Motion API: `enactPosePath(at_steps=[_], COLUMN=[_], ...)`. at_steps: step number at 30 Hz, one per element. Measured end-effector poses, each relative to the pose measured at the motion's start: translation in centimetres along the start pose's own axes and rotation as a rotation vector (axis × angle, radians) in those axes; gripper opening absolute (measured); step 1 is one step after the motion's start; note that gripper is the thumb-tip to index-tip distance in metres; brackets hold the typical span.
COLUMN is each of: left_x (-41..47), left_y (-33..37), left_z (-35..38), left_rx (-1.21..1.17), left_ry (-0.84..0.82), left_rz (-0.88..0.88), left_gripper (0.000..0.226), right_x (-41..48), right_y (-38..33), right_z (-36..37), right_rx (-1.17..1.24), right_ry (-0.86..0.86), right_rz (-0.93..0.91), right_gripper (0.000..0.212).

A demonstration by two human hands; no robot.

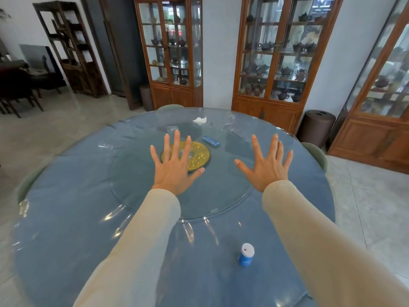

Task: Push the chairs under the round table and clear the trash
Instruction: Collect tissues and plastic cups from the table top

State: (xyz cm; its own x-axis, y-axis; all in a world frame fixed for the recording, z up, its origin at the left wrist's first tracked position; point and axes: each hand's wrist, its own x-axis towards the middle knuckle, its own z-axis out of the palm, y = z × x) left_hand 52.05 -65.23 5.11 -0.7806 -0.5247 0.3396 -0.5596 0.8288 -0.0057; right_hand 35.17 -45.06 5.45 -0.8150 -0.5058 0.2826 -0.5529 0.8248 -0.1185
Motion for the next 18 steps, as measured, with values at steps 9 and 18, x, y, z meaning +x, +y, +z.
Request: enactPosePath(at_steps=[9, 18], left_x=[5.0, 6.2], left_y=[2.8, 6.5], left_z=[8.1, 17.6], left_rx=[-0.009, -0.061], left_ry=[-0.170, -0.430], left_rz=[-0.032, -0.268], left_gripper=[0.092, 0.089], right_x=[6.4, 14.1], right_y=[6.9, 16.1], right_z=[11.1, 23.5], right_rx=[-0.043, 0.016], right_ry=[-0.199, -0.515], right_rz=[0.065, 0.130], right_gripper=[0.081, 0.073])
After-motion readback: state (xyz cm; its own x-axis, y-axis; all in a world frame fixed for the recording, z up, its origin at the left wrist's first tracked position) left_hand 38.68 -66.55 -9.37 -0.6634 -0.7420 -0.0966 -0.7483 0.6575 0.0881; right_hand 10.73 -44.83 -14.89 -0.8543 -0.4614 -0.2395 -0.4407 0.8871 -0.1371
